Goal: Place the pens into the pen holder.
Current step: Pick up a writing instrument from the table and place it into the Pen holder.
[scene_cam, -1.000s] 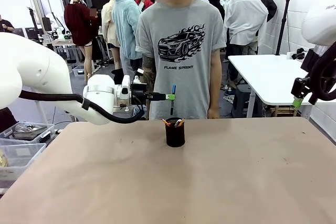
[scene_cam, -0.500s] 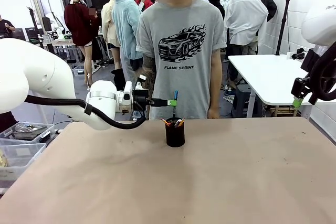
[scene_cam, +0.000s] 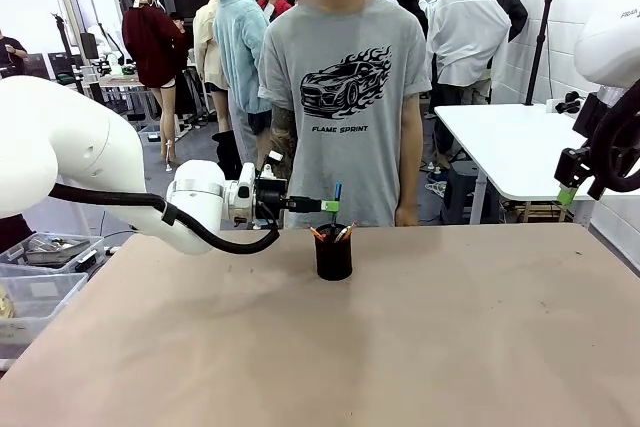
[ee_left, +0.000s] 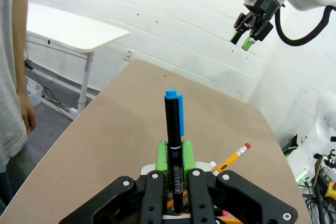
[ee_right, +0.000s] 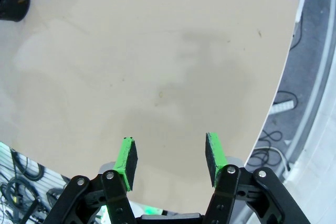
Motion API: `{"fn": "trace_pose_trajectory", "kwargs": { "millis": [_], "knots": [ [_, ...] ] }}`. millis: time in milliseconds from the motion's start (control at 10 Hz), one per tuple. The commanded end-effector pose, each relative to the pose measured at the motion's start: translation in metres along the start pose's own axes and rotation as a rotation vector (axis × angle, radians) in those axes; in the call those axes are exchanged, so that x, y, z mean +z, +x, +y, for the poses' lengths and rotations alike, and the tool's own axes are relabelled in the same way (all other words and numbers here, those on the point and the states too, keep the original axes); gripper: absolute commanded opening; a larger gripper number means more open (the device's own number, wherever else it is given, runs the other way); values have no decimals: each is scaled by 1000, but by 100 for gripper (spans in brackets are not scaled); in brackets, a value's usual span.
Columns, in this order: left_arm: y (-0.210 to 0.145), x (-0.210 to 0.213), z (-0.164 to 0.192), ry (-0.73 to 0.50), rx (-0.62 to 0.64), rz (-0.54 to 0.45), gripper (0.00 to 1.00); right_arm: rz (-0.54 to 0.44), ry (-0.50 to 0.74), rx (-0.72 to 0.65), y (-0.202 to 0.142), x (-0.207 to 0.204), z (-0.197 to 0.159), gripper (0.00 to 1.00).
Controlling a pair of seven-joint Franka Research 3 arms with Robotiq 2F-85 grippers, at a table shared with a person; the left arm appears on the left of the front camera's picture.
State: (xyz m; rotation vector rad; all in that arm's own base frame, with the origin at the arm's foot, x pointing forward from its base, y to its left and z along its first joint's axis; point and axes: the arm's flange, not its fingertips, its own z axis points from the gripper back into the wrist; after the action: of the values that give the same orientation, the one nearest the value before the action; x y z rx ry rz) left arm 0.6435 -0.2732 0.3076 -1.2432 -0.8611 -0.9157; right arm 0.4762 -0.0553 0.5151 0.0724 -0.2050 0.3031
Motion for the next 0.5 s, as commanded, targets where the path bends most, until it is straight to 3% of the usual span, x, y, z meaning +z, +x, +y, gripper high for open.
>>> {"fn": "trace_pose_trajectory", "kwargs": {
  "millis": [0, 100, 400],
  "knots": [
    [2, 9, -9, -9, -20, 11, 54, -2, -7, 0, -1, 0, 1, 66],
    [4, 12, -13, -20, -15, 19, 63, -2, -7, 0, -1, 0, 1, 66],
    [25, 38, -31, 29, -21, 30, 63, -2, -7, 0, -1, 0, 1, 66]
  ]
}}
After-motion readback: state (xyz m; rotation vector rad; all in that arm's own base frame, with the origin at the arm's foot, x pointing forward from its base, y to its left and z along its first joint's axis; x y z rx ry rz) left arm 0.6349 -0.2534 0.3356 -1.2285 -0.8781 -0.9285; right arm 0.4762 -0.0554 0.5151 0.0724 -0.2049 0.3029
